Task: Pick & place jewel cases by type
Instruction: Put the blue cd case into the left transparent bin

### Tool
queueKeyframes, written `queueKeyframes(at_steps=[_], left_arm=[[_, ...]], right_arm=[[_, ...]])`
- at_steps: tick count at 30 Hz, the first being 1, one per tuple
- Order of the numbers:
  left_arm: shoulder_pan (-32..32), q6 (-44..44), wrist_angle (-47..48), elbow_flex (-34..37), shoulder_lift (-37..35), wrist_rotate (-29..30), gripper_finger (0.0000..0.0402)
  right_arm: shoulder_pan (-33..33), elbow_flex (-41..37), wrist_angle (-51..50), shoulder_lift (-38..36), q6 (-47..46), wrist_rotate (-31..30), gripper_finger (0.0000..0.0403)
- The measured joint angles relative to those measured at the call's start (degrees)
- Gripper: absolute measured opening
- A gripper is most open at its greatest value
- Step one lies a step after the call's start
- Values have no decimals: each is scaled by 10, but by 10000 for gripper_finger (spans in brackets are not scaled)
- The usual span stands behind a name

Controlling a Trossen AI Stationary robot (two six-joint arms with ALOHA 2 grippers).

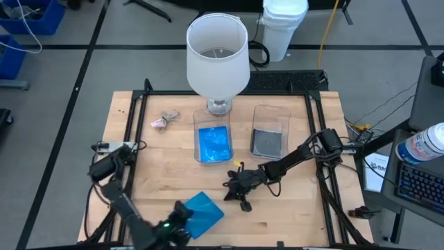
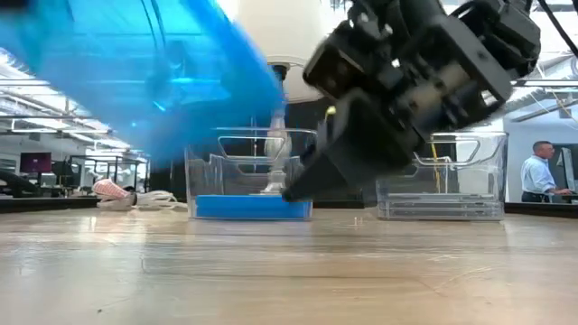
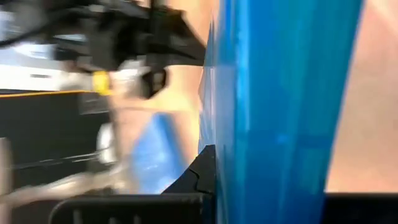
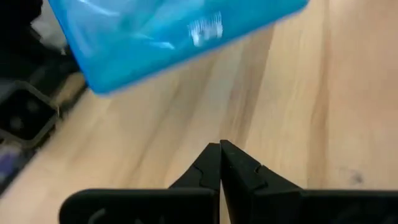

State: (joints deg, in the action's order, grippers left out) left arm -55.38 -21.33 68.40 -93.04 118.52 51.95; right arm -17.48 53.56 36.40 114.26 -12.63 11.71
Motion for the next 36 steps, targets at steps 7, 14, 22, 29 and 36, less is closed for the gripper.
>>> queueKeyframes(at_steps=[7, 14, 22, 29, 36], left_arm=[[-64, -117, 216, -85, -9, 120, 15], [-67, -16, 217, -87, -25, 267, 12], [5, 24, 216, -80, -28, 332, 19], [44, 75, 212, -57, -27, 338, 12], [39, 119, 158, -57, -27, 350, 22]], right_arm=[[-16, 0, 79, -49, 4, -8, 0], [-35, 1, 99, -148, 68, -46, 0], [-33, -2, -165, -359, 96, -245, 1], [8, -2, -262, -460, -11, -116, 21], [55, -2, -298, -448, -201, 8, 72]])
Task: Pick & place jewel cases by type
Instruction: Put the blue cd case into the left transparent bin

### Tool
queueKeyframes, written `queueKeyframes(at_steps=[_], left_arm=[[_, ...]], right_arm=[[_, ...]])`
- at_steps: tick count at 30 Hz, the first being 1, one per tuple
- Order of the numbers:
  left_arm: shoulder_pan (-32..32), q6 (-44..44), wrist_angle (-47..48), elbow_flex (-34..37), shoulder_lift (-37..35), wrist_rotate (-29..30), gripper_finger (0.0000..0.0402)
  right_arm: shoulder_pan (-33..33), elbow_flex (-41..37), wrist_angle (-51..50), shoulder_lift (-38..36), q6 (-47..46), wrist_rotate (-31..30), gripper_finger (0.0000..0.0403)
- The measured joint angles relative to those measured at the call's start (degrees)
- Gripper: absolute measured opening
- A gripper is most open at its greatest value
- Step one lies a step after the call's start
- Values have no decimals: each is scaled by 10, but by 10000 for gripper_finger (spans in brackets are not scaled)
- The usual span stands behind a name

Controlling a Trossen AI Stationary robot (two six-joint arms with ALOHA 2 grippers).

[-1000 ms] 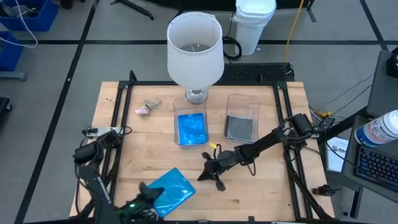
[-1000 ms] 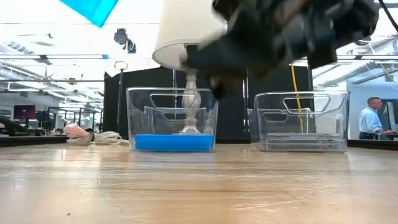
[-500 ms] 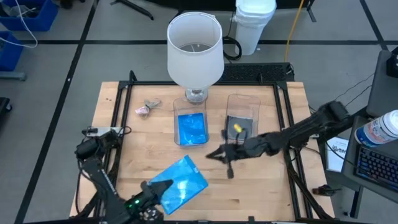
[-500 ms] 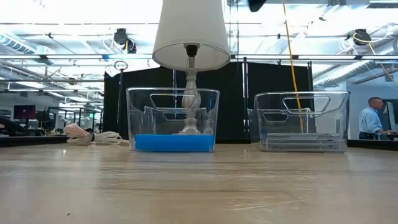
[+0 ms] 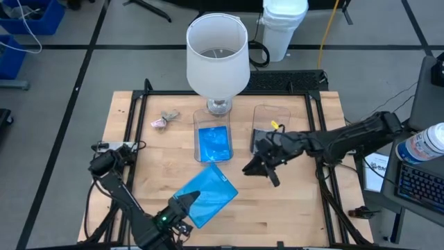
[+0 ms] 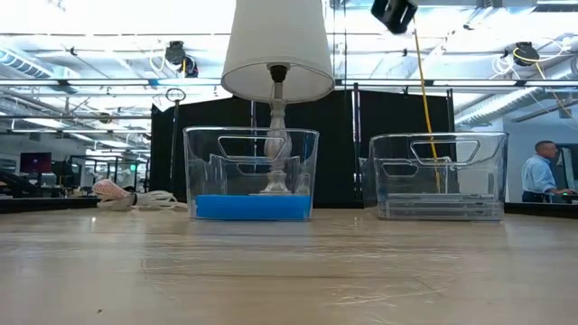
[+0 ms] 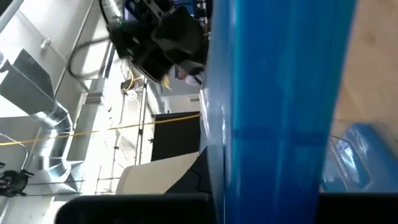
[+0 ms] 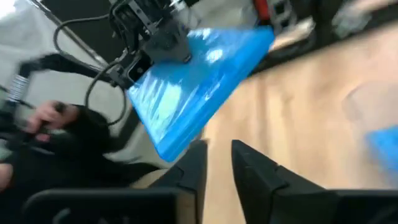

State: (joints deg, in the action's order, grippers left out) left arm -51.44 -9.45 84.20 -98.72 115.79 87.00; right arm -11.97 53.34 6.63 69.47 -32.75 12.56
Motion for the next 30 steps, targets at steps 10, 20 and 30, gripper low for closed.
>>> queueKeyframes(at_steps=[10, 20, 30], left_arm=[[-1, 130, -102, 4, 0, 5, 23], [-2, 138, -109, 33, 1, -8, 16], [-7, 119, -113, 38, 1, 6, 12]], right_arm=[[17, 0, 238, 134, -162, 162, 160], [21, 0, 280, 200, -239, 206, 173], [56, 0, 266, 203, -236, 194, 170]])
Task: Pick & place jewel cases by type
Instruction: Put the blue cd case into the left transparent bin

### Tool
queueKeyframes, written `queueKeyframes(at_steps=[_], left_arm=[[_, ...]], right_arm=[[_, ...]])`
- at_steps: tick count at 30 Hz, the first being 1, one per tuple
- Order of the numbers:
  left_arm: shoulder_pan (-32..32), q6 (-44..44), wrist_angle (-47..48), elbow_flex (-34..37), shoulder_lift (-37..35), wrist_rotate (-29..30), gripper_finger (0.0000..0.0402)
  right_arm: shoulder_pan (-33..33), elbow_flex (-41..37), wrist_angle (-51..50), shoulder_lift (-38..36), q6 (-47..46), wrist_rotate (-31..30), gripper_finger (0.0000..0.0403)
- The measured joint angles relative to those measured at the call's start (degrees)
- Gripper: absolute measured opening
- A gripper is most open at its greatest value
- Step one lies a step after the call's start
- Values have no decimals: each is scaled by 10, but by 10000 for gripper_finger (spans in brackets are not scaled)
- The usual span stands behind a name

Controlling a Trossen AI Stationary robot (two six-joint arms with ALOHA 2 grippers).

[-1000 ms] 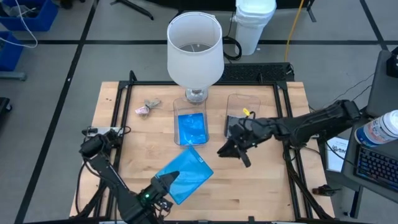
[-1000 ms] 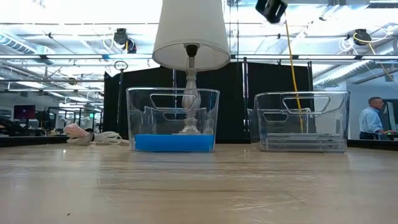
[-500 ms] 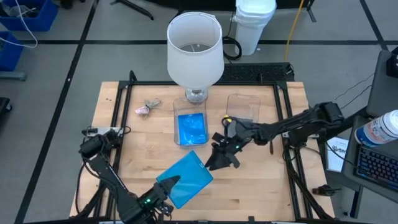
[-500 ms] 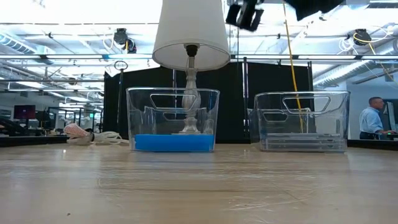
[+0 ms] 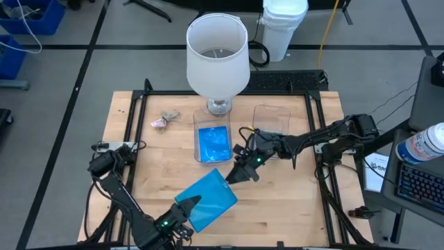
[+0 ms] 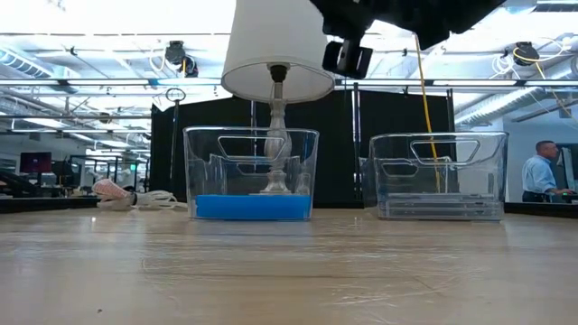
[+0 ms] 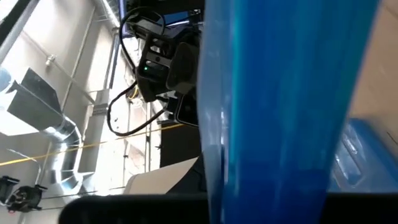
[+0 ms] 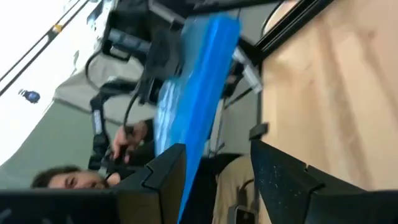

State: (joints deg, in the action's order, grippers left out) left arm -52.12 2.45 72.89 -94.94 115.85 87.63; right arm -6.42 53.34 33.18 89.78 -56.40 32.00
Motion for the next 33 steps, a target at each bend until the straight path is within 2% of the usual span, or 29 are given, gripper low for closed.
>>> queueKeyframes(at_steps=[4, 9, 16, 22, 25, 30, 33], left_arm=[[1, -2, 0, 0, 0, -9, 27], [6, -2, 1, 0, 0, -10, 11], [33, -2, 2, 0, 0, -10, 27], [50, 4, 1, 0, 0, -8, 11], [54, -2, 1, 0, 0, -8, 28], [54, 4, 6, 0, 0, -9, 24], [54, 8, 7, 0, -1, -12, 12]], right_arm=[[2, 0, -1, 0, 2, -4, 169], [-8, 0, 6, 1, 4, 18, 169], [-34, 0, 13, 3, 24, 26, 169], [-54, 0, 8, 3, 106, 9, 164], [-57, 0, 4, 3, 135, -13, 136], [-56, 0, 2, 3, 162, -17, 43], [-55, 0, 0, 3, 172, -17, 35]])
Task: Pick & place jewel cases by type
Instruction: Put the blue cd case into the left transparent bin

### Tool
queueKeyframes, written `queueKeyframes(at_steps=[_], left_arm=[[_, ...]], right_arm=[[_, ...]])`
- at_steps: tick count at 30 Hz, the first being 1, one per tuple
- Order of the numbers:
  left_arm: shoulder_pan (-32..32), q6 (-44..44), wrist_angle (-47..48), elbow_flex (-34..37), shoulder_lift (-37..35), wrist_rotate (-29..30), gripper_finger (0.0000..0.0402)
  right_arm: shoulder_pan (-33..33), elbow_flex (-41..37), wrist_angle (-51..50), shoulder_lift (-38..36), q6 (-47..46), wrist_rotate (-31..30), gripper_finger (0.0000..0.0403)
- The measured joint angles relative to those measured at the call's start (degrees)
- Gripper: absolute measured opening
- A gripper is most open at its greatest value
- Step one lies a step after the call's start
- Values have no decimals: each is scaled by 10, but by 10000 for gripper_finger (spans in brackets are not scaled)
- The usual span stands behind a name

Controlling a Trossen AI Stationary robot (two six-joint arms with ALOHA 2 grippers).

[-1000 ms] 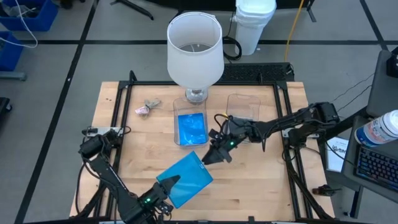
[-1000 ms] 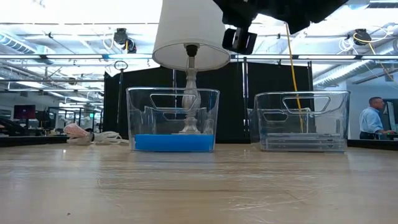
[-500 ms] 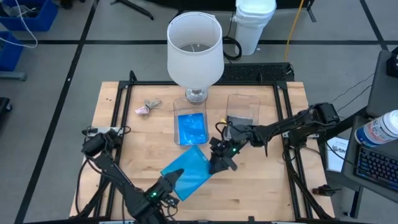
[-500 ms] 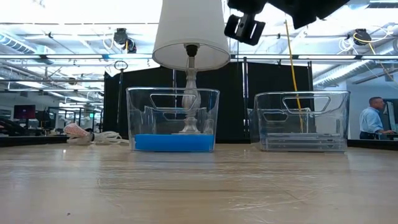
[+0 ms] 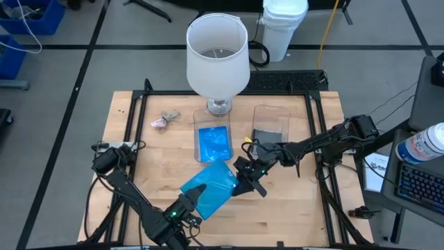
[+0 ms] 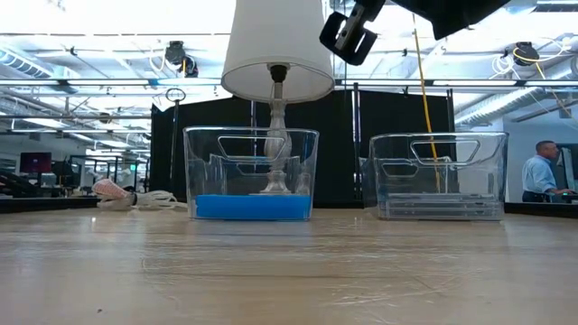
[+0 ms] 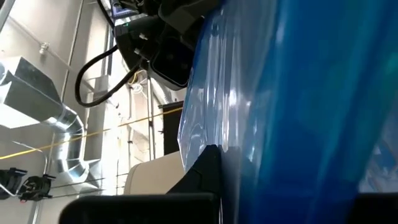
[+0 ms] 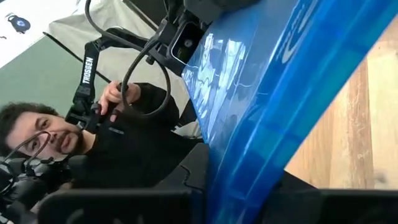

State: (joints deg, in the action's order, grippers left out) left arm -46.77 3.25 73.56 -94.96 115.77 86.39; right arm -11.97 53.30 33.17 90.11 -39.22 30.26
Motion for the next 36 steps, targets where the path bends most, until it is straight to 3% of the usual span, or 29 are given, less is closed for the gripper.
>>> queueKeyframes(at_steps=[4, 13, 20, 26, 33, 36], left_arm=[[-6, 0, -2, 0, 0, -11, 34], [-51, -25, 43, 0, 0, -39, 180], [-94, -58, 47, 0, 0, -39, 252], [-132, -173, 48, 0, -1, -55, 276], [-182, -319, 43, 0, -38, -58, 273], [-196, -411, 38, 0, -70, -67, 266]], right_arm=[[0, 0, 2, 0, 1, -3, 37], [0, 0, 5, 0, 31, -13, 36], [0, 0, 9, 0, 40, -18, 36], [0, 0, 2, -1, 77, -18, 34], [0, 1, -56, -1, 135, -20, 33], [-8, 1, -105, -2, 176, -53, 33]])
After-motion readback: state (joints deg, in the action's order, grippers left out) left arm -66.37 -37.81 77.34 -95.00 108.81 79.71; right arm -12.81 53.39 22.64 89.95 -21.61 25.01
